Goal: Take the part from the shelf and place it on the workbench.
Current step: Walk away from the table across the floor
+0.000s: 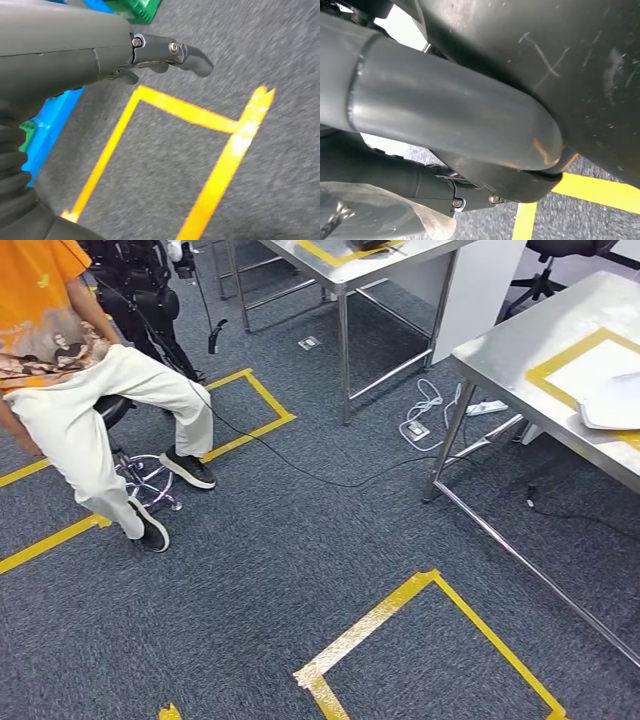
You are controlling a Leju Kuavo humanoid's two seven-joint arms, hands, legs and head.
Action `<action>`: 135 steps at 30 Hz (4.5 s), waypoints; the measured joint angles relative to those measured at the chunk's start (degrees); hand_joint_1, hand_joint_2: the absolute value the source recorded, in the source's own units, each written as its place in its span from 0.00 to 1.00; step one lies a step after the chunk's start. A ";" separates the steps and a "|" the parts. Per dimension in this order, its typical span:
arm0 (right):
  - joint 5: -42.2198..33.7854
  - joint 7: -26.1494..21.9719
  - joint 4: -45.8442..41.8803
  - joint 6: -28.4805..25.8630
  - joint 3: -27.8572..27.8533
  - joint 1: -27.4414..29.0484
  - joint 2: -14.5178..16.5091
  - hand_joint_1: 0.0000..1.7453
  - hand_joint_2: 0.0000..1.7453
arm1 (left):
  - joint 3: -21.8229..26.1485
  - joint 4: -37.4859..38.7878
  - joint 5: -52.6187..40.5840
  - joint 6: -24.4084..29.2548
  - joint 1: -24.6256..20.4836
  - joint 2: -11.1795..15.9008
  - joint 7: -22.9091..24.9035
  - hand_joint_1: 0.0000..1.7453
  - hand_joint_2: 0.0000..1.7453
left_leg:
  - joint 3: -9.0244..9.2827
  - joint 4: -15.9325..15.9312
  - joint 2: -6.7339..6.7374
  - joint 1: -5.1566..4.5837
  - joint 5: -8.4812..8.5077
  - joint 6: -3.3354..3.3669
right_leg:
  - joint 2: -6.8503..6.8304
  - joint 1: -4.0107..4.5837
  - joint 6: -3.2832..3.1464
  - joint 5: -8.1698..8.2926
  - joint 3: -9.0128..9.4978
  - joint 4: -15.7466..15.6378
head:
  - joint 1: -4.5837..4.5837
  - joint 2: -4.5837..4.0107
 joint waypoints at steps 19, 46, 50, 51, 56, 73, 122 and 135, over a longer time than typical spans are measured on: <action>0.86 0.78 -0.04 1.22 0.00 -0.77 -0.16 0.00 0.00 | -1.91 0.02 -2.72 -0.69 0.62 -0.40 0.47 0.00 1.00 | 4.38 -9.50 -7.42 -0.54 1.88 2.67 | 9.55 -0.08 1.51 1.05 -2.86 1.96 | 0.87 -0.01; 0.67 0.77 -0.10 1.96 -0.07 -1.25 -0.21 0.00 0.00 | -1.38 0.04 -1.82 -0.91 0.87 -0.31 -0.04 0.00 1.00 | 4.09 -9.44 -4.87 -0.52 2.08 3.28 | 5.35 0.40 1.92 -2.27 -5.81 10.33 | 1.04 0.00; 0.91 -0.38 -0.05 2.38 -0.07 -0.64 -0.48 0.00 0.00 | -1.40 0.05 -1.89 -2.60 0.82 0.12 -0.15 0.00 1.00 | 3.34 -9.18 -7.71 -0.43 2.40 2.25 | 9.14 0.02 1.41 0.08 -2.23 1.74 | 1.04 0.00; 0.93 -0.73 -0.05 2.48 -0.07 -0.55 -0.60 0.00 0.00 | -1.41 0.06 -1.90 -2.97 0.96 0.35 -0.27 0.00 1.00 | 3.10 -9.22 -8.33 -0.32 2.60 1.90 | 8.67 0.06 1.11 0.02 -1.92 1.33 | 1.05 0.00; 1.00 -1.17 -0.05 2.74 -0.07 -0.06 -0.93 0.00 0.00 | -1.41 0.09 -1.88 -3.42 1.12 1.02 -0.50 0.00 1.00 | -0.95 -0.57 -2.92 -0.40 -2.33 0.56 | 4.66 0.10 -0.28 0.51 -1.08 0.33 | 0.63 0.01; 0.89 -1.42 -0.15 3.26 -0.10 -0.25 -1.49 0.00 0.00 | -1.45 0.09 -2.36 -3.45 1.02 1.24 -0.46 0.00 1.00 | 4.29 -9.81 -1.51 -0.61 1.82 3.43 | 4.05 0.47 2.32 -8.45 -7.07 15.94 | 1.32 -0.01; 1.14 -0.72 -0.22 4.50 -0.20 0.10 -1.62 0.00 0.00 | -2.42 0.22 -3.73 -4.31 0.92 1.44 0.60 0.00 1.00 | -3.88 5.55 -1.19 0.44 -3.17 -0.65 | 1.74 -0.37 -0.28 -0.70 -0.25 0.67 | 0.54 0.00; 1.87 -0.63 -0.37 4.55 -0.20 -0.33 -1.56 0.00 0.00 | -2.35 0.24 -3.45 -4.35 1.27 1.82 0.29 0.00 0.75 | 3.25 -9.06 -0.81 0.07 1.99 2.58 | 3.82 0.25 2.26 -9.83 -5.06 14.43 | 1.58 0.01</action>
